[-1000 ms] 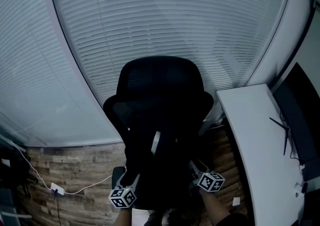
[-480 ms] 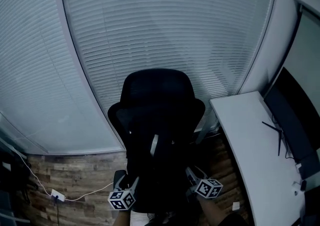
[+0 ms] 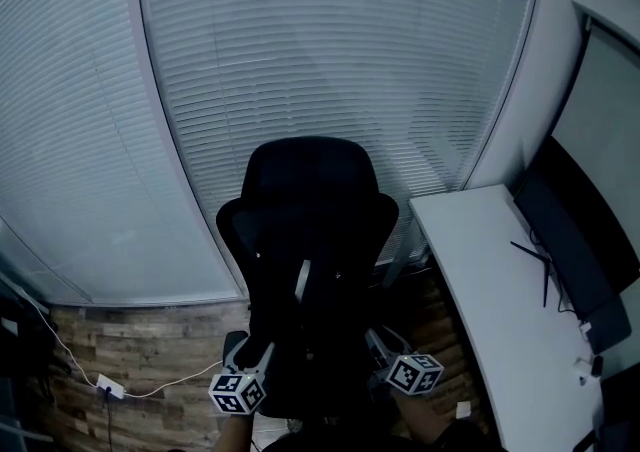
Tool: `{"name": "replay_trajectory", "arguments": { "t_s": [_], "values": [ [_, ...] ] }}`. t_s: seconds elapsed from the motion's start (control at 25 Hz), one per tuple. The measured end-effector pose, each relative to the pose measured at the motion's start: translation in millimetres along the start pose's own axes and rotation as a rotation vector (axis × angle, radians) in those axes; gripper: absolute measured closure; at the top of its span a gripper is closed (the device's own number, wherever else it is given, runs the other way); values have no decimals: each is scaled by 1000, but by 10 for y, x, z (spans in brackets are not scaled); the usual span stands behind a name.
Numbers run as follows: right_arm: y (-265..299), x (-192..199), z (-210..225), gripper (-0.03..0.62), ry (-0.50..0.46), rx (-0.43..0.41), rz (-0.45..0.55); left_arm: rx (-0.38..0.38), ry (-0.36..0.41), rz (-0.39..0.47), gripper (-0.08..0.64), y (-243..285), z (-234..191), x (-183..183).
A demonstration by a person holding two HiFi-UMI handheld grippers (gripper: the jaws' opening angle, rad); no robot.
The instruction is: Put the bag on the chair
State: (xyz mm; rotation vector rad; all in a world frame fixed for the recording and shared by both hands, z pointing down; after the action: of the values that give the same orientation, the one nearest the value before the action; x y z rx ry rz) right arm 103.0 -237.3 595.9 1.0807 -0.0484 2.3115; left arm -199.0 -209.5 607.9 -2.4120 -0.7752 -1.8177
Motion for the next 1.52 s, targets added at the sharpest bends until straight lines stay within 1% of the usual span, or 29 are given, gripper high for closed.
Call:
{"name": "replay_trajectory", "arguments": {
  "t_s": [0.12, 0.24, 0.32, 0.4, 0.52, 0.68, 0.84, 0.92, 1.0, 1.12, 1.28, 1.4, 1.52],
  "values": [
    [-81, -22, -127, 468, 21, -23, 11, 22, 36, 6, 339, -56, 136, -71],
    [-169, -27, -254, 471, 14, -46, 18, 52, 88, 15, 363, -95, 284, -154],
    [-197, -50, -330, 477, 8, -57, 28, 67, 108, 29, 396, -113, 345, -252],
    [-230, -74, -400, 485, 1, -65, 33, 80, 117, 39, 423, -147, 407, -343],
    [-304, -125, -456, 489, -12, -63, 47, 93, 123, 53, 442, -191, 507, -434],
    [-389, -210, -503, 501, 31, -69, 81, 108, 131, 83, 469, -240, 581, -549],
    [-454, -274, -595, 518, 37, -81, 106, 113, 139, 111, 507, -319, 594, -651],
    [-447, -309, -641, 526, 42, -97, 106, 110, 131, 136, 515, -336, 587, -706],
    [-432, -349, -704, 529, 20, -110, 108, 100, 123, 163, 520, -348, 578, -768],
    [-428, -381, -805, 532, -10, -130, 115, 81, 121, 178, 528, -390, 581, -836],
    [-418, -417, -894, 535, -44, -150, 128, 77, 127, 207, 535, -457, 608, -900],
    [-394, -449, -942, 538, -41, -158, 137, 73, 145, 230, 540, -482, 588, -923],
    [-386, -407, -921, 540, -33, -145, 131, 72, 143, 225, 540, -516, 595, -964]
  ]
}}
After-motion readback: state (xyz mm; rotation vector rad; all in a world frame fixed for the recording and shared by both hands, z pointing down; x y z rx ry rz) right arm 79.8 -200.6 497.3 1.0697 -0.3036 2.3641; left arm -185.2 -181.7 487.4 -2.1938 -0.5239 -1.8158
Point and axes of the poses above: the fingertips, and each gripper's own axes: y forward along the fingers, z to its right, x out of its underside, the point moved 5 cm from there along -y, backward along the fingers, and after that the axes turned 5 degrees about y, right-handed, at the moved point
